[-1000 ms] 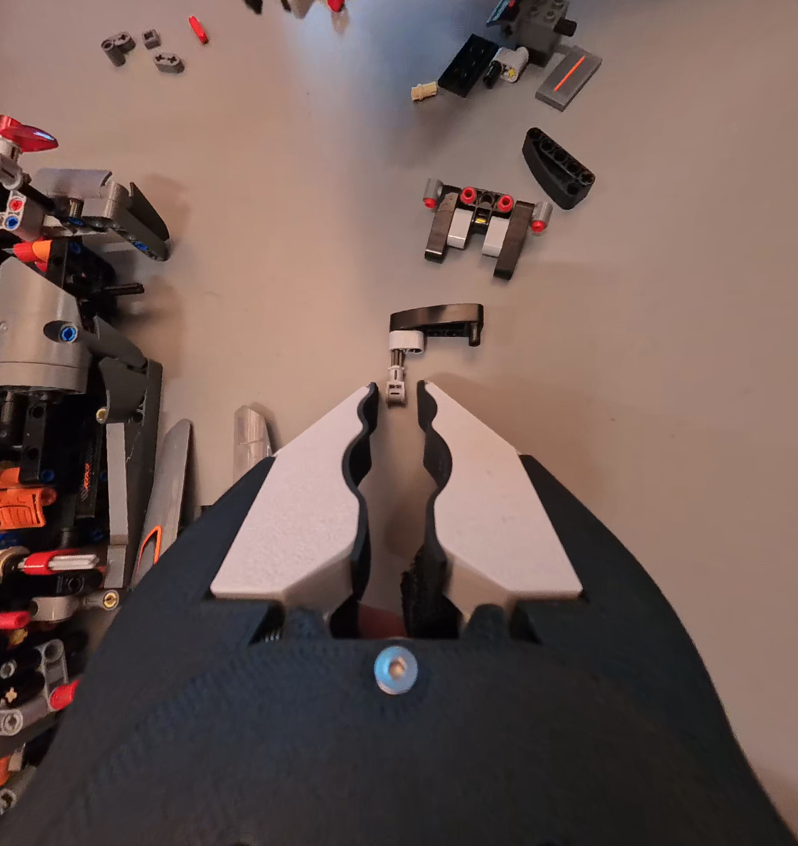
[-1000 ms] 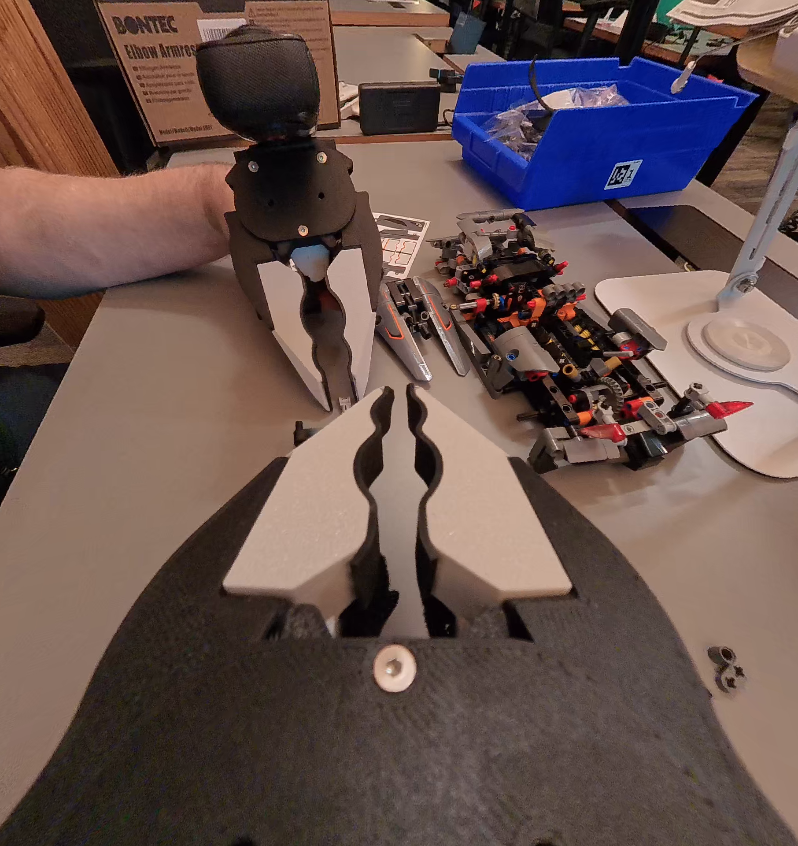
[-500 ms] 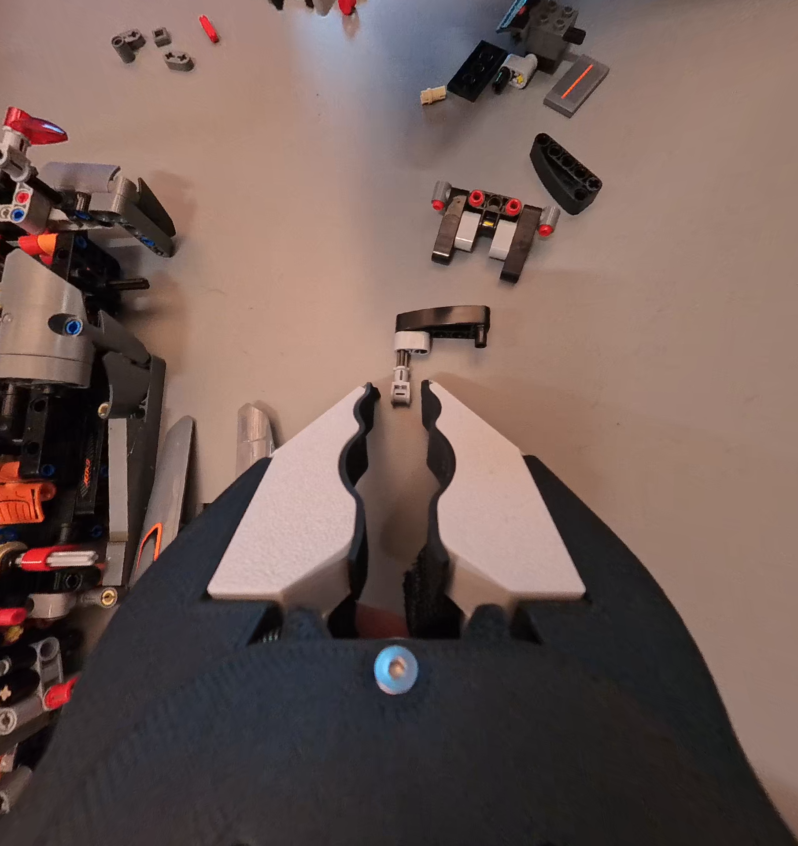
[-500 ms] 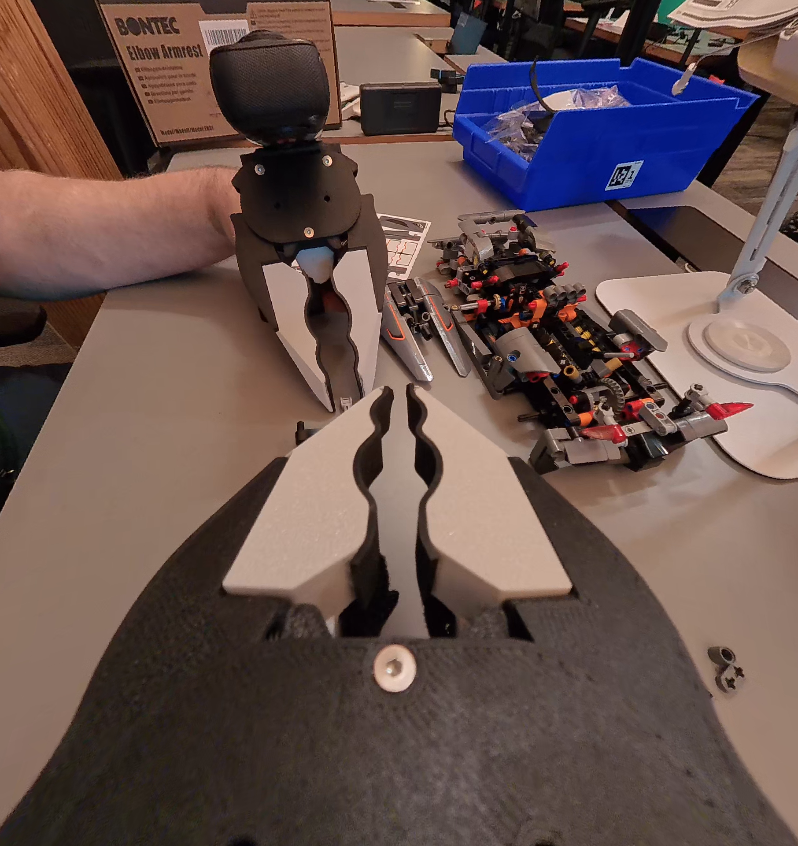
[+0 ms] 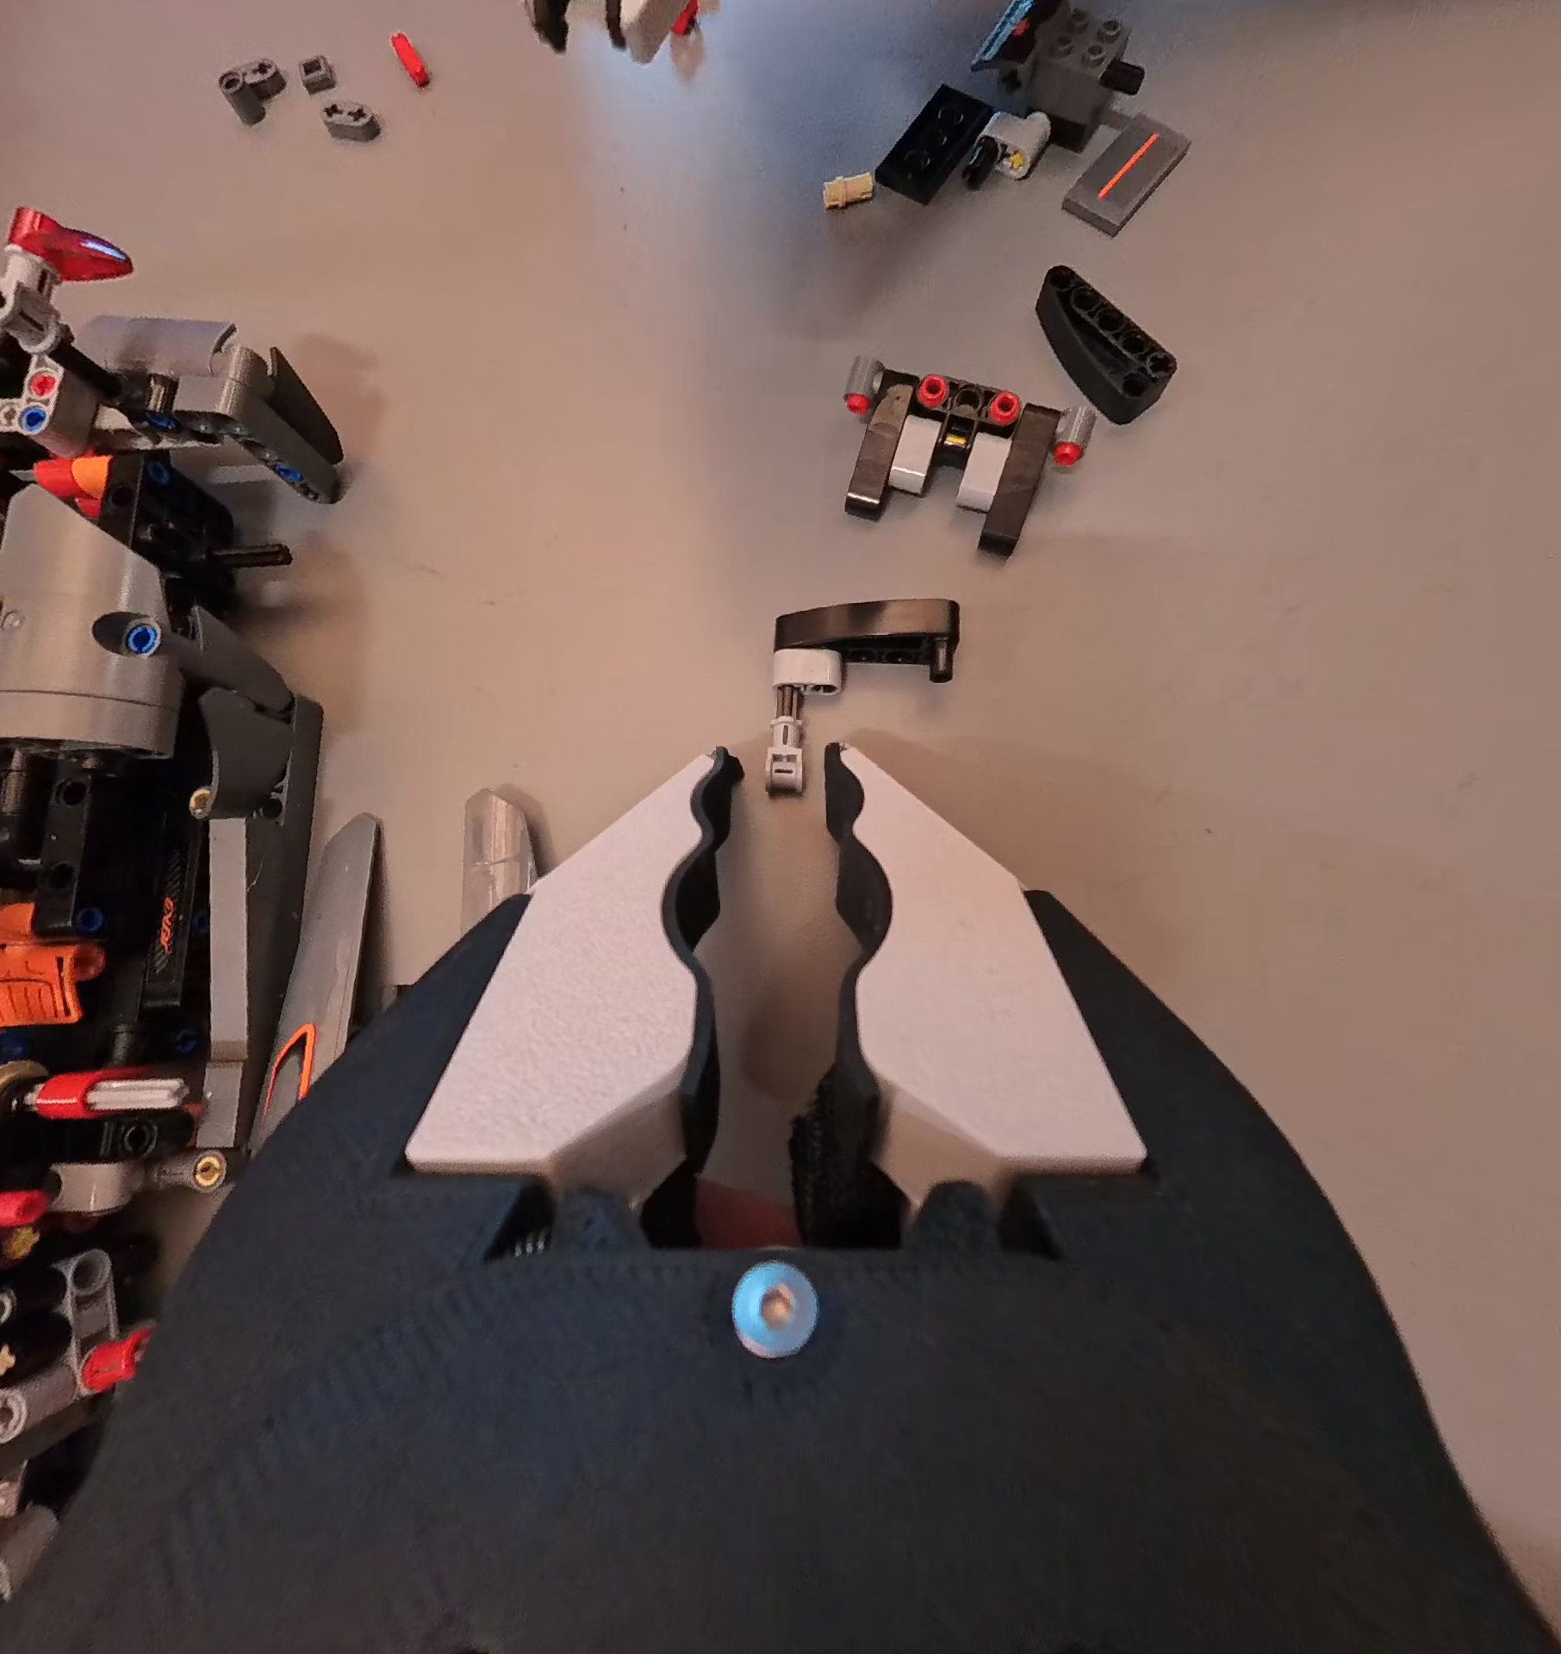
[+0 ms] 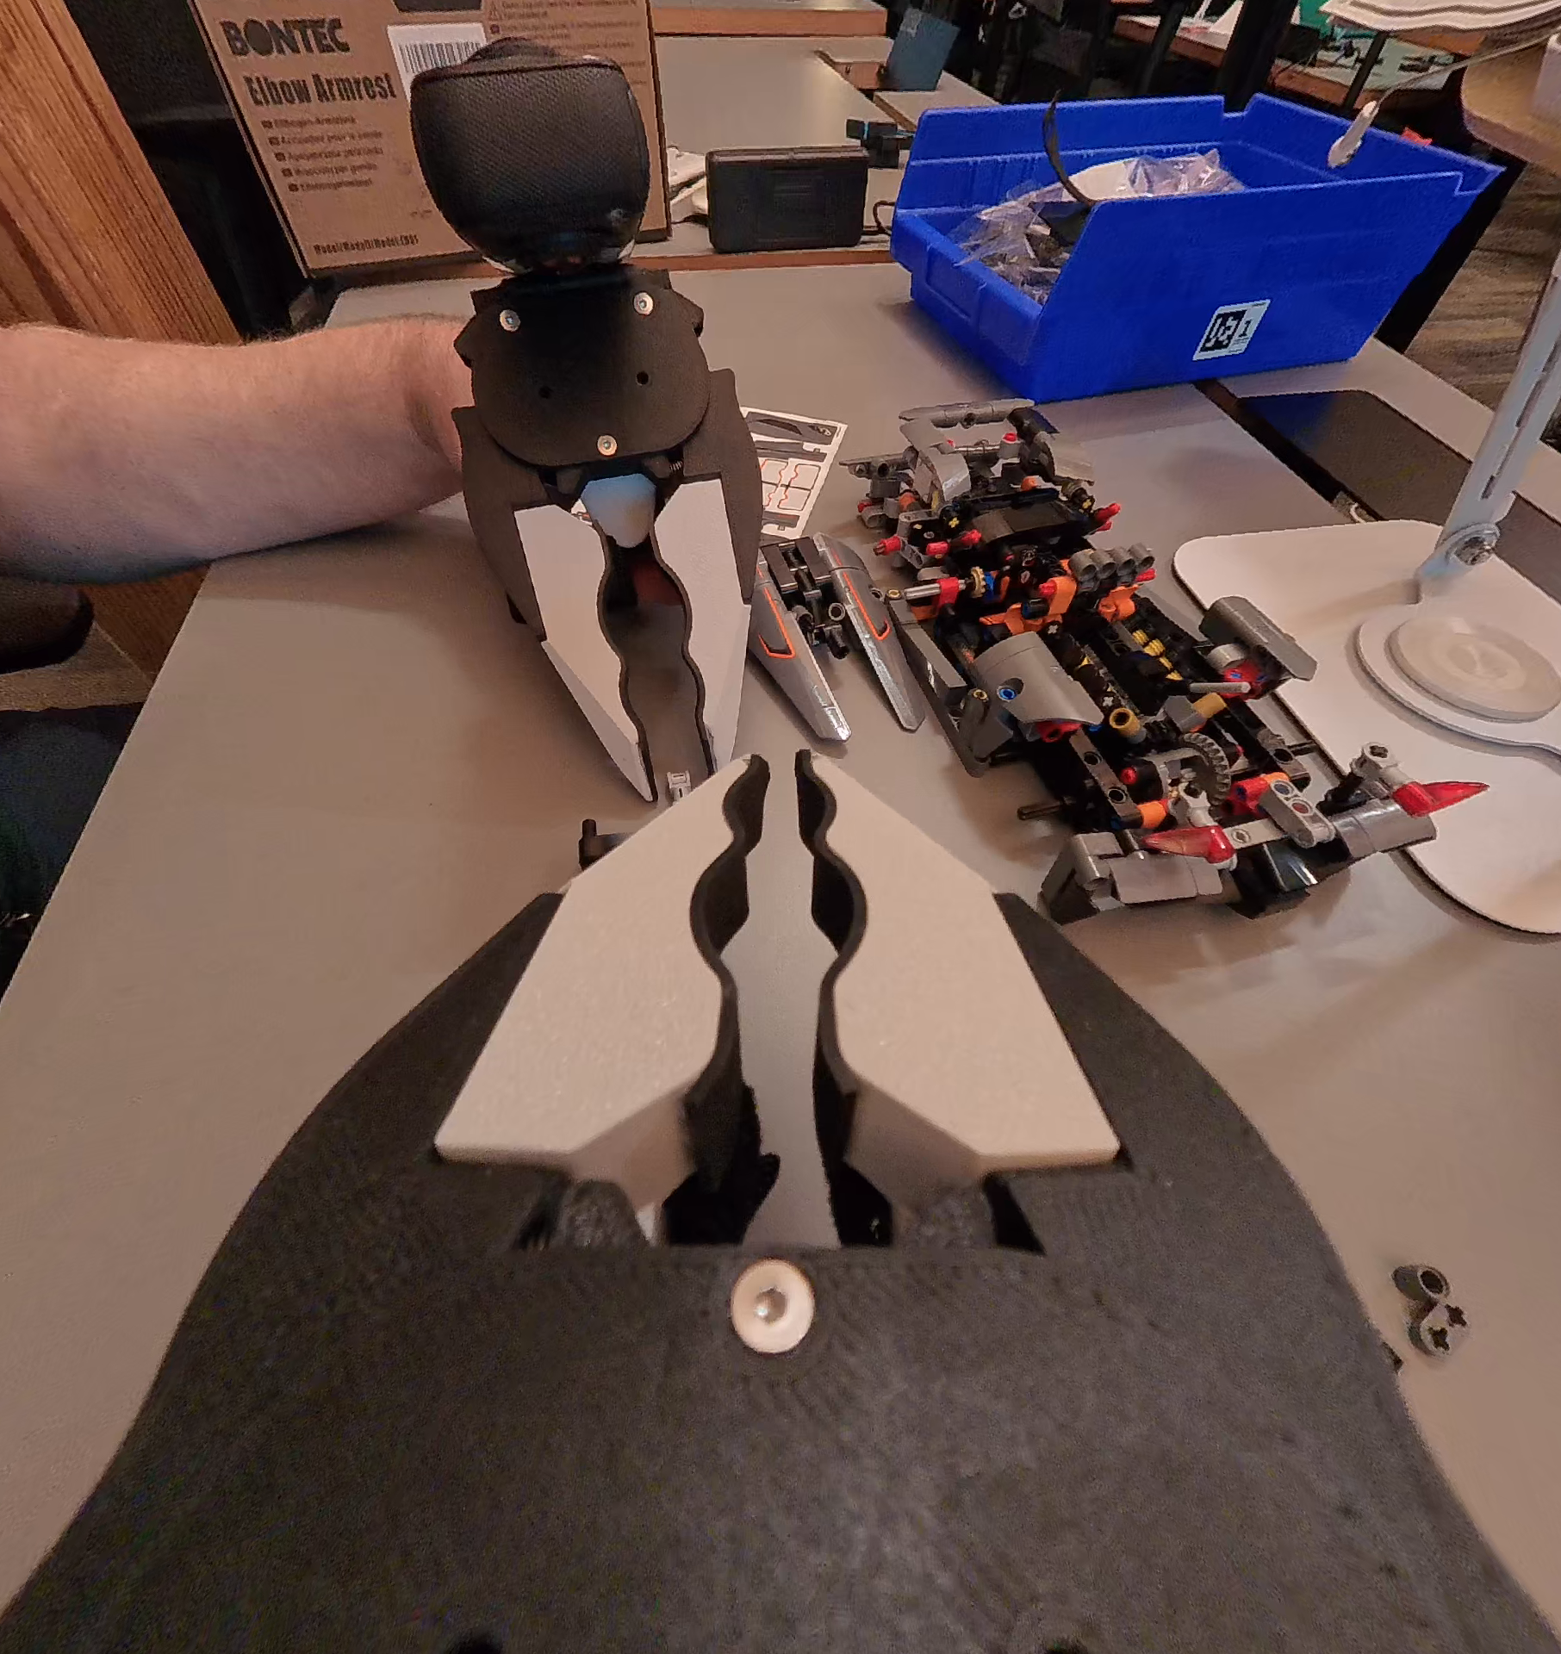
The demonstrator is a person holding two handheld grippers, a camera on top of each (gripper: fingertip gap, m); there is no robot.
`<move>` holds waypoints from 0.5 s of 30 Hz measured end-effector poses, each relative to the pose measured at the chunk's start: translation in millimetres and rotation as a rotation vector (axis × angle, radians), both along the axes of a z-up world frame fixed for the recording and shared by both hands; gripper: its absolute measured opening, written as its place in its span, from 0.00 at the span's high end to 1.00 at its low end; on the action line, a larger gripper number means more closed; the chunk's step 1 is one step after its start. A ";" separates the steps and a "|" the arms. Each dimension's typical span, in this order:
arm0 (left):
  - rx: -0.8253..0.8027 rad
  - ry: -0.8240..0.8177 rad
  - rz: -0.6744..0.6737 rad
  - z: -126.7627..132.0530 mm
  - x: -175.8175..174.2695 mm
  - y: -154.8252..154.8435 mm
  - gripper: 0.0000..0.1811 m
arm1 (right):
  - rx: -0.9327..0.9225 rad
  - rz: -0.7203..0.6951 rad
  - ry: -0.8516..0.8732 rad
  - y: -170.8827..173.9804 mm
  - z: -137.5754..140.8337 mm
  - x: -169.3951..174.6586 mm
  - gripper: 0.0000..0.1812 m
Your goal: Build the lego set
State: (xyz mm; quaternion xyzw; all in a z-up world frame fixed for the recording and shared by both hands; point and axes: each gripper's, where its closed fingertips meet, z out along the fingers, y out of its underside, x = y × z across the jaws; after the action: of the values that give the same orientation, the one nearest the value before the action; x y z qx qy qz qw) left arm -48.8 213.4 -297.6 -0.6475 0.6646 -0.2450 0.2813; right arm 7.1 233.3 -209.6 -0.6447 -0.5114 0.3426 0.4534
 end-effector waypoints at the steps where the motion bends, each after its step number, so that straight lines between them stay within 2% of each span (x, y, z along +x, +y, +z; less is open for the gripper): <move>1: 0.000 0.000 0.000 0.0 0.0 0.0 0.90 | 0.000 0.000 -0.001 0.0 -0.3 0.0 0.97; 15: 0.002 0.001 0.001 0.1 0.0 0.0 0.90 | -0.003 -0.002 -0.009 0.2 -2.7 -0.5 0.97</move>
State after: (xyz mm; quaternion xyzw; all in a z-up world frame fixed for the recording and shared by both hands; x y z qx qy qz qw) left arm -48.8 213.4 -297.6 -0.6476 0.6647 -0.2439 0.2816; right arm 6.5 233.5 -212.4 -0.6475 -0.5123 0.3397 0.4504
